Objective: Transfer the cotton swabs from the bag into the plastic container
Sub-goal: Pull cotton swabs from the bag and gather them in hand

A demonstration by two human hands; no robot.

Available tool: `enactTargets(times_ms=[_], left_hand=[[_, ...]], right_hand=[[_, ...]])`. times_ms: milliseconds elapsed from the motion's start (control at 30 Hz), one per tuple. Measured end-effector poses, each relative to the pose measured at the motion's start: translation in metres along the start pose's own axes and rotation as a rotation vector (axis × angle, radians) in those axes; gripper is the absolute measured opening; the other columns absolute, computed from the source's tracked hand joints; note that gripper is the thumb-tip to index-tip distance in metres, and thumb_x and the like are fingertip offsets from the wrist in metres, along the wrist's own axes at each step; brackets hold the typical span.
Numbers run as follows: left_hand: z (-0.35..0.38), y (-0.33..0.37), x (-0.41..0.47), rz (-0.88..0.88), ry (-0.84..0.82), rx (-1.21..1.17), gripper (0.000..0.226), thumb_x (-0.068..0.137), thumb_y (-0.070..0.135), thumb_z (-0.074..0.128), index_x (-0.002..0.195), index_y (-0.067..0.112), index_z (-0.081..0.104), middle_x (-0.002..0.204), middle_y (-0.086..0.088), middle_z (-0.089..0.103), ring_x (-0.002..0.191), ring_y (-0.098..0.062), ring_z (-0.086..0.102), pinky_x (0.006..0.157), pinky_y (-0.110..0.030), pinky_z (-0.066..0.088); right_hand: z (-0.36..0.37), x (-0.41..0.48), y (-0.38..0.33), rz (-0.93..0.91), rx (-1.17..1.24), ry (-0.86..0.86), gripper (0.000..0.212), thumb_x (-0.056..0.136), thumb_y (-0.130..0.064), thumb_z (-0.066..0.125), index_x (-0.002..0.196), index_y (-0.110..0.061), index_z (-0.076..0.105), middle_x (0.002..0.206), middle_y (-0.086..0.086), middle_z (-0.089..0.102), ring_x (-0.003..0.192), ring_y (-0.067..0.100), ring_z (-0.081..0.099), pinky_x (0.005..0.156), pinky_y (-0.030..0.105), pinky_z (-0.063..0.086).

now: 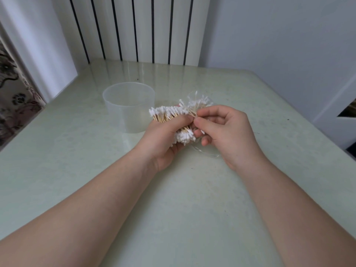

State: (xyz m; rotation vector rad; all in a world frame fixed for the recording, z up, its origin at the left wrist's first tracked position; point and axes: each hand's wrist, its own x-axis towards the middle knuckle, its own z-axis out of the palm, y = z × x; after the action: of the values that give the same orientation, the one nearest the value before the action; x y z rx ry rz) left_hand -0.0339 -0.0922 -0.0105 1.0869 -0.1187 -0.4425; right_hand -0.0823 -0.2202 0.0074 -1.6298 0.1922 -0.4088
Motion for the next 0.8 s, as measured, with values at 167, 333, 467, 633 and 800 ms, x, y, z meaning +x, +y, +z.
enactTargets(times_ms=[167, 333, 467, 633, 800], left_hand=[[0.003, 0.001, 0.000, -0.051, 0.012, -0.036, 0.010, 0.091, 0.003, 0.065, 0.088, 0.007, 0.073, 0.080, -0.006, 0.072, 0.074, -0.015, 0.070, 0.072, -0.026, 0.056], [0.001, 0.002, 0.002, -0.058, 0.054, -0.052, 0.005, 0.089, 0.005, 0.069, 0.089, 0.009, 0.073, 0.080, -0.005, 0.071, 0.077, -0.014, 0.069, 0.074, -0.029, 0.056], [0.000, 0.004, 0.002, -0.065, 0.040, -0.066, 0.005, 0.092, 0.008, 0.066, 0.091, 0.011, 0.070, 0.080, -0.006, 0.071, 0.070, -0.013, 0.069, 0.063, -0.022, 0.057], [0.000, 0.001, 0.004, -0.067, 0.017, -0.096, 0.011, 0.093, 0.008, 0.061, 0.086, 0.008, 0.070, 0.080, -0.005, 0.070, 0.071, -0.014, 0.068, 0.065, -0.021, 0.055], [0.000, 0.000, 0.004, -0.086, 0.000, -0.123, 0.009, 0.093, 0.006, 0.061, 0.093, 0.004, 0.069, 0.086, -0.012, 0.069, 0.072, -0.018, 0.068, 0.066, -0.024, 0.057]], right_hand=[[-0.002, 0.002, -0.003, -0.024, 0.057, 0.076, 0.011, 0.085, 0.003, 0.073, 0.090, -0.006, 0.070, 0.064, 0.010, 0.069, 0.054, 0.018, 0.062, 0.050, 0.024, 0.049], [-0.006, 0.005, -0.006, 0.038, 0.181, 0.117, 0.011, 0.084, 0.005, 0.072, 0.090, -0.005, 0.069, 0.058, 0.005, 0.064, 0.054, 0.016, 0.060, 0.050, 0.022, 0.049], [-0.002, 0.003, -0.005, 0.085, 0.193, 0.084, 0.011, 0.086, 0.003, 0.072, 0.092, -0.005, 0.070, 0.057, 0.006, 0.064, 0.053, 0.016, 0.056, 0.049, 0.021, 0.046], [0.005, 0.002, -0.002, 0.131, 0.290, 0.047, 0.011, 0.087, 0.004, 0.069, 0.095, -0.003, 0.068, 0.070, 0.013, 0.069, 0.056, 0.014, 0.060, 0.048, 0.019, 0.045], [0.004, 0.003, 0.003, 0.080, 0.138, 0.091, 0.010, 0.086, 0.002, 0.071, 0.093, -0.006, 0.069, 0.066, 0.009, 0.070, 0.056, 0.015, 0.062, 0.046, 0.021, 0.043]])
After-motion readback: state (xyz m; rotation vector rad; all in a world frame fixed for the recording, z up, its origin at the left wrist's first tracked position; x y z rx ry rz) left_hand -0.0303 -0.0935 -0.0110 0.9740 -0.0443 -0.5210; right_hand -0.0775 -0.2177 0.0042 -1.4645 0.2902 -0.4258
